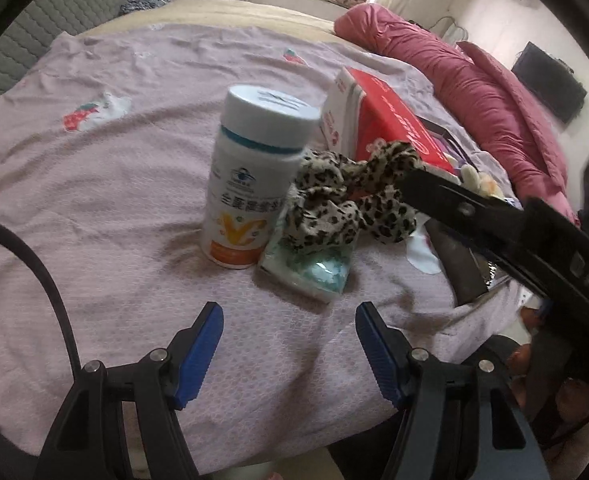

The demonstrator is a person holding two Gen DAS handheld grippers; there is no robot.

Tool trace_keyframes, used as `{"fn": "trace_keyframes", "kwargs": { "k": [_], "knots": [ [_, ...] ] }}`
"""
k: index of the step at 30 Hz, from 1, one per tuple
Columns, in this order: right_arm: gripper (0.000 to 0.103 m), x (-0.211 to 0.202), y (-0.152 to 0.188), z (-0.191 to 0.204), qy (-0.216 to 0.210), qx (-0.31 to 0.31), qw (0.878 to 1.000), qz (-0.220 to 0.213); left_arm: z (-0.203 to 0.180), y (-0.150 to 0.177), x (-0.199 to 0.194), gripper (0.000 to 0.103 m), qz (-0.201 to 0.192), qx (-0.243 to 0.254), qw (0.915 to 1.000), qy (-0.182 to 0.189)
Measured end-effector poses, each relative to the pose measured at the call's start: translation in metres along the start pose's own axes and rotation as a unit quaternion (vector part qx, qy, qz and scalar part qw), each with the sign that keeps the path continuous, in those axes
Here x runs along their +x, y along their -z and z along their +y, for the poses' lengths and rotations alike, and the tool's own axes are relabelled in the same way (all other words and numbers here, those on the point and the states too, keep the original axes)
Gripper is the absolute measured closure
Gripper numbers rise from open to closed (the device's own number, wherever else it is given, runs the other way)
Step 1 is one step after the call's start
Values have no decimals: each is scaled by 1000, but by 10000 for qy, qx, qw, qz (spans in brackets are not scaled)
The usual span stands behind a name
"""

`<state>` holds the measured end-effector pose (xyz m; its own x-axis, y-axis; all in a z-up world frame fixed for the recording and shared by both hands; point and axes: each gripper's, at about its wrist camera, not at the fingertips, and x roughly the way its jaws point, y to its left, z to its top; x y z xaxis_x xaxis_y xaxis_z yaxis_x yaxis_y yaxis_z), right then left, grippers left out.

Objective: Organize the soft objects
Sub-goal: 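Grasp the green wipes pack with the left gripper while the right grasps the leopard scrunchie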

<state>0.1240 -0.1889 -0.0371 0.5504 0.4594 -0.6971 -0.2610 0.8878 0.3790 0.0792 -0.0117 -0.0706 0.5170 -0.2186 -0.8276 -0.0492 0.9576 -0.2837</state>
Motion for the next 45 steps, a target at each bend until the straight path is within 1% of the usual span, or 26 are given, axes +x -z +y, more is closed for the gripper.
{"fn": "trace_keyframes", "kwargs": {
  "k": [2,3,4,5,9,10,11,12,14,17,21,27,30,32,37,39,41,43,45],
  "knots": [
    [29,8,-1,-3,-60,167,9998,105,-1,0,5,35,40,0,9999,124],
    [32,12,0,-4,-71,252,9996,130,-1,0,7,35,48,3,9999,156],
    [34,15,-1,-5,-47,283,9995,143,-2,0,8,35,57,4,9998,180],
    [38,17,-1,-6,-73,306,9994,151,-3,-1,10,35,67,6,9997,219],
    [66,26,-3,-10,-238,435,9986,196,-3,-3,16,35,72,3,9995,313],
    [72,27,-4,-10,-283,440,9984,204,-3,-4,17,35,73,-5,9994,331],
    [81,28,-3,-11,-291,438,9984,201,-3,-5,19,35,75,-11,9993,357],
    [86,27,-3,-11,-292,399,9986,191,-4,-6,21,35,85,-4,9992,379],
    [90,24,-3,-10,-317,305,9989,174,-5,-8,24,35,82,11,9992,379],
    [90,11,-3,-16,-370,301,9988,108,-7,-10,31,35,131,-24,9991,408],
    [91,-13,-2,-32,-203,291,9994,-39,-10,-12,39,35,139,-2,9993,334],
    [91,-45,-5,-58,280,184,9990,-298,-16,-13,48,35,114,69,9997,216],
    [91,-50,-4,-65,399,174,9984,-369,-22,-15,52,35,66,114,9999,74],
    [91,-51,-5,-68,378,225,9983,-372,-27,-16,54,39,5,183,9998,34],
    [91,-50,-5,-70,343,265,9985,-349,-38,-14,56,41,-33,341,9994,62],
    [91,-49,-4,-70,326,291,9984,-357,-39,-13,56,41,-20,370,9992,133],
    [91,-47,-4,-71,317,301,9985,-341,-38,-13,58,40,9,305,9994,162],
    [91,-46,-5,-71,269,314,9986,-341,-36,-16,62,37,79,159,9997,191],
    [91,-46,-5,-73,273,343,9984,-361,-35,-19,65,37,77,67,9998,184]
  ]
}}
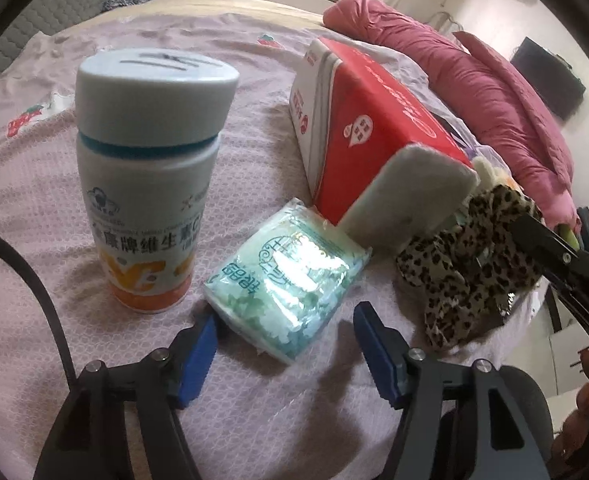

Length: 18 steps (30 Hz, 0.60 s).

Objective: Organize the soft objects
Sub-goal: 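Grasp the green wipes pack with the left gripper while the right grasps the leopard scrunchie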

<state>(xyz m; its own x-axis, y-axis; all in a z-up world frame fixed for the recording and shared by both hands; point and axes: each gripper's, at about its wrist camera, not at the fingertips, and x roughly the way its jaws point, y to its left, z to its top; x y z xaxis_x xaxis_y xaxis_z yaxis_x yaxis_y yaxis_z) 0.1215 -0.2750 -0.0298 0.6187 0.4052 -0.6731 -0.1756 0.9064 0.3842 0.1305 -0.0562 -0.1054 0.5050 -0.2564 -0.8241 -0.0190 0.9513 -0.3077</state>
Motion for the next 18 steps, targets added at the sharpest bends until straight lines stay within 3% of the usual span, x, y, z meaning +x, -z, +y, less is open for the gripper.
{"fn": "trace_keyframes", "kwargs": {
  "k": [2,4,8,18],
  "knots": [
    [91,-1,0,0,-29,3,10000,-22,-3,-1,2,48,-68,-4,10000,-73],
    [91,-2,0,1,-20,-28,10000,-43,-4,0,2,52,-180,-16,9996,-209],
    [91,-3,0,2,-8,-68,10000,-68,1,0,0,63,-250,-180,9995,-79],
    [91,-18,-3,10,-67,-222,9991,-357,-15,13,-27,67,-372,120,9992,78]
  ]
}}
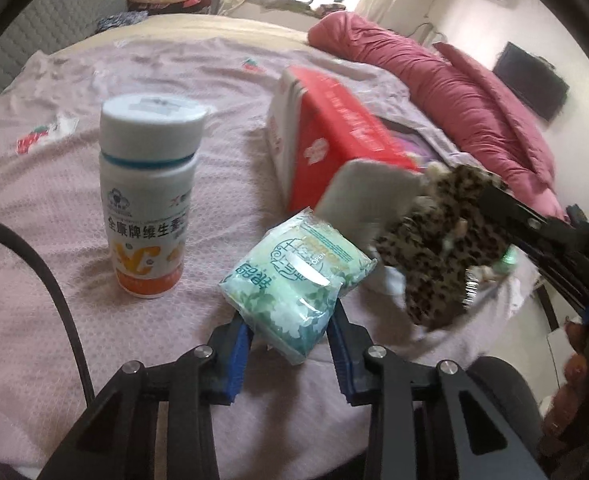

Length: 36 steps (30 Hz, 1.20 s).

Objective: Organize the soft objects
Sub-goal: 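Grasp the green wipes pack with the left gripper while the right grasps the leopard scrunchie, then carry the wipes pack and leopard scrunchie over the tray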

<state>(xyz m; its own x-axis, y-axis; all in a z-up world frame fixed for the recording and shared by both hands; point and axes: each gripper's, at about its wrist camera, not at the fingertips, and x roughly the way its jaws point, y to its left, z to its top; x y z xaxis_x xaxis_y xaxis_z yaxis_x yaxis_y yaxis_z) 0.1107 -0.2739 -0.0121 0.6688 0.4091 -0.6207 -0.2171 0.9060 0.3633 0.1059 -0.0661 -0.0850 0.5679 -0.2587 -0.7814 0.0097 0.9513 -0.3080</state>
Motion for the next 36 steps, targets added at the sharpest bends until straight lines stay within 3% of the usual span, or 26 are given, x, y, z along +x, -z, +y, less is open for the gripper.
{"fn": "trace_keyframes", "kwargs": {
  "k": [9,16,29,32,36],
  "knots": [
    [91,-22,-9,2,-99,-78,9989,-448,-26,-4,-48,67,-423,259,9984,263],
    [91,-40,-20,-16,-30,110,9963,-846,-45,-20,-61,67,-606,350,9970,334],
    [91,-57,-49,-92,393,847,9854,-1423,-123,-54,-33,67,-591,895,9926,568],
    [91,-50,-53,-108,541,919,9844,-1402,-137,-57,-14,67,-433,977,9927,554],
    [87,-48,-48,-123,374,990,9873,-1185,-141,-58,3,67,-298,901,9940,552]
  ]
}}
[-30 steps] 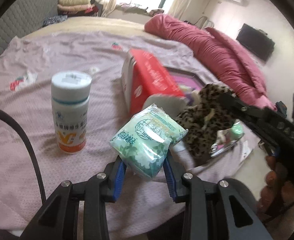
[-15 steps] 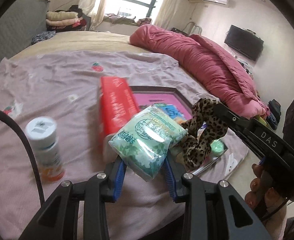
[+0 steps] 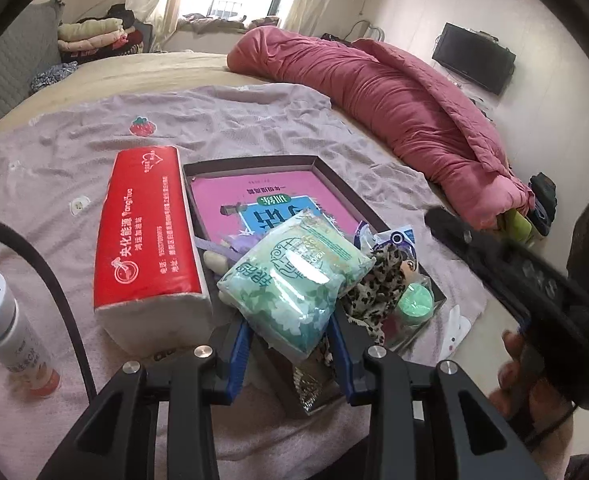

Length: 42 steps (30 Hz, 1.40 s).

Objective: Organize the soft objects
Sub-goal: 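Carry the wipes pack and leopard scrunchie over the tray, then lower the wipes pack and scrunchie into the tray and open both grippers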

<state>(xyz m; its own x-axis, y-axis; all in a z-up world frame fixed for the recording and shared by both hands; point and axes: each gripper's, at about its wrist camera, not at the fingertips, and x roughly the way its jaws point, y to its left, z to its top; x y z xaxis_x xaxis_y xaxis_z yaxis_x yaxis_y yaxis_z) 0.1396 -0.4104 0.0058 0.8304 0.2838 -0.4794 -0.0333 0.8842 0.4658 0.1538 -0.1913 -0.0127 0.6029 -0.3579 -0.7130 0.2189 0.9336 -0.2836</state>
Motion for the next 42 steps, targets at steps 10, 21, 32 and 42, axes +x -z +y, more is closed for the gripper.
{"fn": "trace_keyframes", "kwargs": {
  "k": [10,21,32,42],
  "knots": [
    [47,3,31,0,-155,-36,9965,817,5,-4,3,67,-51,-32,10000,-53],
    [47,15,37,2,283,-181,9958,856,5,-11,8,66,-5,7,10000,-61],
    [47,22,30,-17,717,-60,9946,751,-14,-23,43,66,191,212,9995,-98],
    [47,32,23,-24,1100,-146,9920,601,-26,-44,72,66,262,439,9984,-223]
  ]
}}
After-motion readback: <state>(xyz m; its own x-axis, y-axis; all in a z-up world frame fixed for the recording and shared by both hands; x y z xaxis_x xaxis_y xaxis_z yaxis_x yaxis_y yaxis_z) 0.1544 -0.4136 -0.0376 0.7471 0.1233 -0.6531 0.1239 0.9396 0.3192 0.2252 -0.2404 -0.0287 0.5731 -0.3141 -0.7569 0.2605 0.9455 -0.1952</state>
